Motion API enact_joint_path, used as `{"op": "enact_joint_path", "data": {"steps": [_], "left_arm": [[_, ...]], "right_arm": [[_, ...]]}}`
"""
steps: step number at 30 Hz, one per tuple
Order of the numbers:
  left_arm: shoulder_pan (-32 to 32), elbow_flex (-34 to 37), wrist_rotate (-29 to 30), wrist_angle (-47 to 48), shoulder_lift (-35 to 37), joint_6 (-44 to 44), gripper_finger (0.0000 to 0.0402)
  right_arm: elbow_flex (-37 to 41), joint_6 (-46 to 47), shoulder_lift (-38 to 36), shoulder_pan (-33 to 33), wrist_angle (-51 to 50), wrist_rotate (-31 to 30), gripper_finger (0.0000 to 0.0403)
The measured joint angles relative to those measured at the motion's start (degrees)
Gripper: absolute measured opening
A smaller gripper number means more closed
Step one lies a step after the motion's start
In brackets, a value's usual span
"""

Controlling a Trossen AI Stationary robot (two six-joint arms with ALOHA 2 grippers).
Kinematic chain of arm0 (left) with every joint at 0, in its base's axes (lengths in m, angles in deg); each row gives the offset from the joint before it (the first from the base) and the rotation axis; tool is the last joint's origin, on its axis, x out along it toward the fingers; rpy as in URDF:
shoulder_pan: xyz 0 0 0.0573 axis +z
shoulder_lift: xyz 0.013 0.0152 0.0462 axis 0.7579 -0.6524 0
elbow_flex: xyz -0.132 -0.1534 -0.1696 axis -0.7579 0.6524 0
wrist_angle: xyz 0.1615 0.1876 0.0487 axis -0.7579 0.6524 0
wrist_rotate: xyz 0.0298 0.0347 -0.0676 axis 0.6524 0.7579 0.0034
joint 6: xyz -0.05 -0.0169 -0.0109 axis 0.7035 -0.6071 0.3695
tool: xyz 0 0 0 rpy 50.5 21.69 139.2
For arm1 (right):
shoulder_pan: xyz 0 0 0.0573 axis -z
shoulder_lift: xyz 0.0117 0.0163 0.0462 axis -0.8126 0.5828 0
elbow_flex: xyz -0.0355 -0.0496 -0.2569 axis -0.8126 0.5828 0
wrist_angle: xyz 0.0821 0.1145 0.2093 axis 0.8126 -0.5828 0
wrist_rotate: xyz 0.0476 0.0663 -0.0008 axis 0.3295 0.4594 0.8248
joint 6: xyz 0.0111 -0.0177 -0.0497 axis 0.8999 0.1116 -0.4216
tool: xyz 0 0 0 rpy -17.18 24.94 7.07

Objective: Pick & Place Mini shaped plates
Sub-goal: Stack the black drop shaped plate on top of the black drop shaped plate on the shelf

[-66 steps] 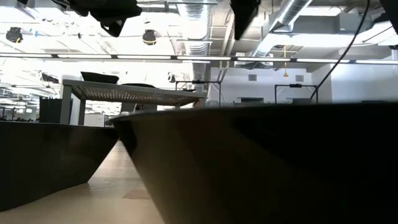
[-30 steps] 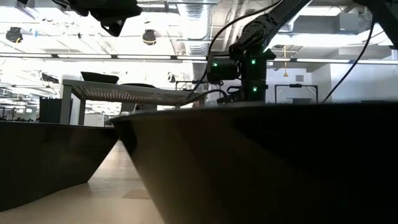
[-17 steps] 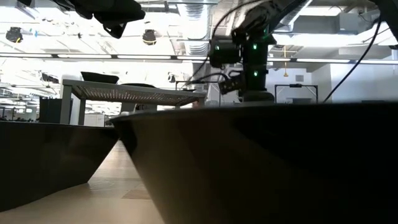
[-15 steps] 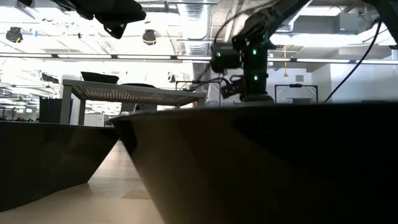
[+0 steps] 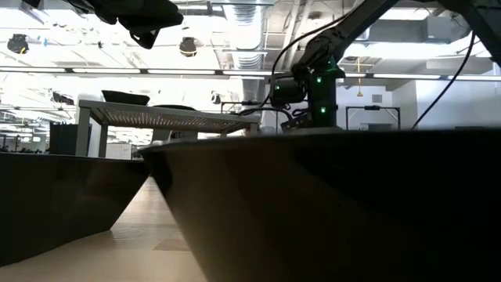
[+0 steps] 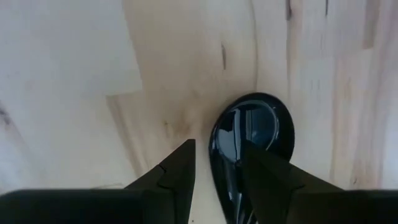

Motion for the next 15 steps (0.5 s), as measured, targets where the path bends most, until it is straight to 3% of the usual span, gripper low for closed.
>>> {"op": "enact_joint_path", "data": {"steps": [15], "left_arm": [[0.0, 0.0, 0.0, -0.1, 0.0, 0.2, 0.0078]], "right_arm": [[1.6, -0.1, 2.8, 1.1, 2.3, 1.5, 0.0119]]}}
